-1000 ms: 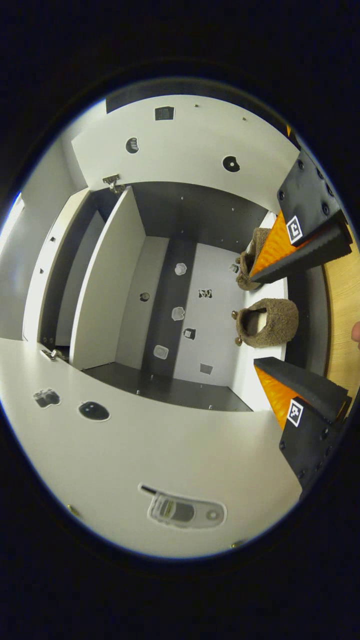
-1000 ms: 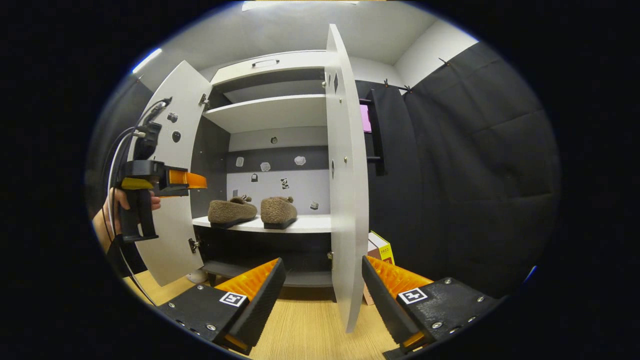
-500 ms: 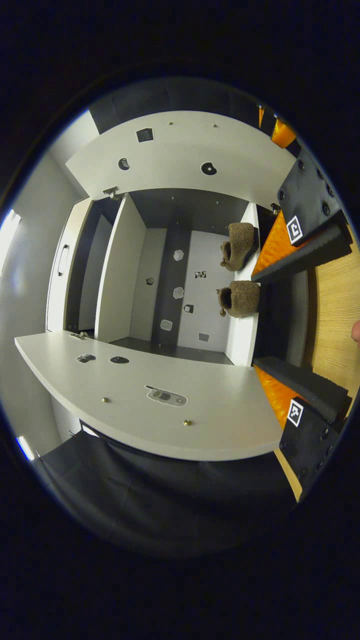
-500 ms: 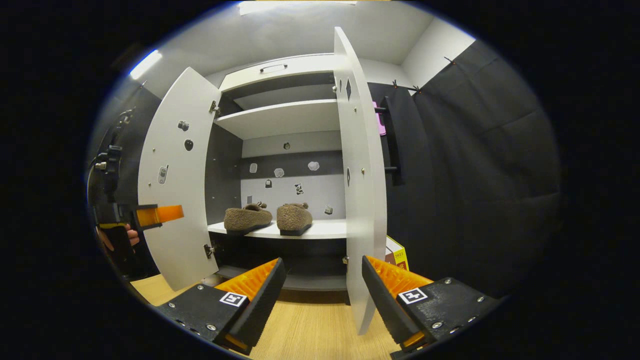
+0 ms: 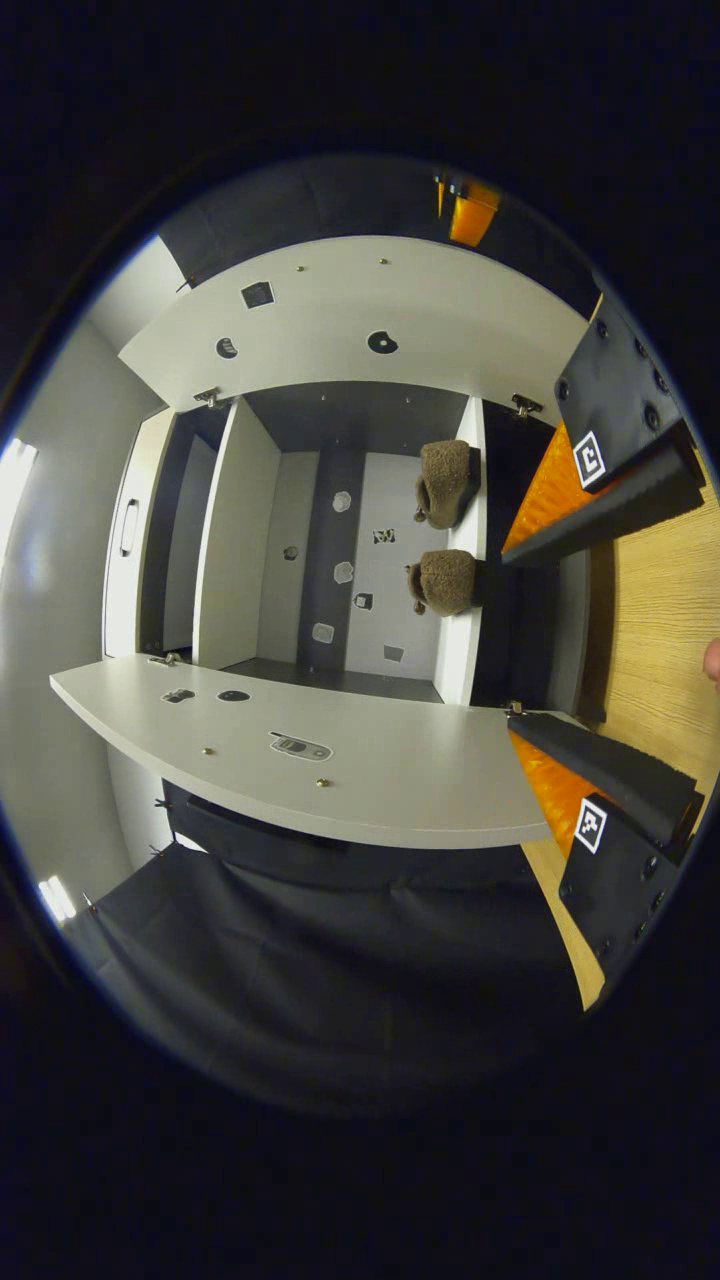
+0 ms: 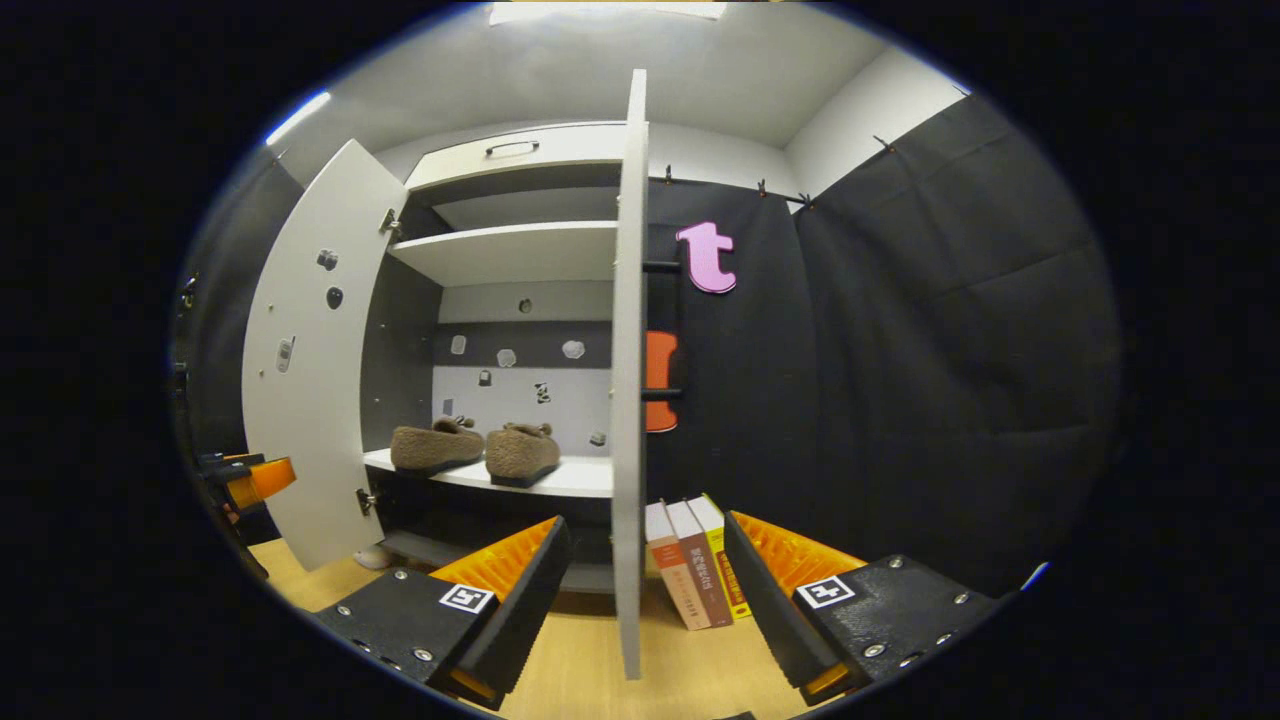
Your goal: Grab one shoe with the right hand and put it into the shoe cabinet, grab the other shoe with the left hand and put it into the shoe cabinet; then close the right door with the right hand and the left door with the left hand.
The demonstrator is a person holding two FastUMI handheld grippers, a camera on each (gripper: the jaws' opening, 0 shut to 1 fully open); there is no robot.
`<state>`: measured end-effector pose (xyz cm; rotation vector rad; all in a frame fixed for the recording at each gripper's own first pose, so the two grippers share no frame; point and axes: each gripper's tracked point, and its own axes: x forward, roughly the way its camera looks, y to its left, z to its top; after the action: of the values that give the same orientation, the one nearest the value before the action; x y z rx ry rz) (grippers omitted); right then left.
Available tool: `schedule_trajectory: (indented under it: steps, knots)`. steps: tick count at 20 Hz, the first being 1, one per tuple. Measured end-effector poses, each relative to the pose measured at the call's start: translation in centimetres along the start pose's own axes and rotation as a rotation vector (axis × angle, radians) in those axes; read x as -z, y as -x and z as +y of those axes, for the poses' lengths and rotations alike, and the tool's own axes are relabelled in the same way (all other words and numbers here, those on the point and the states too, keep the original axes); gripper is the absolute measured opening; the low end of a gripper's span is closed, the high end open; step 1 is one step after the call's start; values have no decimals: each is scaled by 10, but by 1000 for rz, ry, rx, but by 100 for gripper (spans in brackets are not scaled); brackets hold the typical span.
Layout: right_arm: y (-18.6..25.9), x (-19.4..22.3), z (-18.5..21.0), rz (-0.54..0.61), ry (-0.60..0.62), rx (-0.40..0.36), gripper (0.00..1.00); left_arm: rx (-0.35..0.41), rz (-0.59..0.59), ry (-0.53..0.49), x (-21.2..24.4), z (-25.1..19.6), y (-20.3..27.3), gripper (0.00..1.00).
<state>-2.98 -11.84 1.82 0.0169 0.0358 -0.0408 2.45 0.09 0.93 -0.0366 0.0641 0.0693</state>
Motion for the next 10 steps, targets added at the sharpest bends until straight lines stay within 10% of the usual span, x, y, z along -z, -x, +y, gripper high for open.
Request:
schedule_trajectory:
  steps: [10]
  knots:
    - [-56, -85, -96, -47, -91, 111, 94, -24, -42, -3, -5, 6, 6, 97]
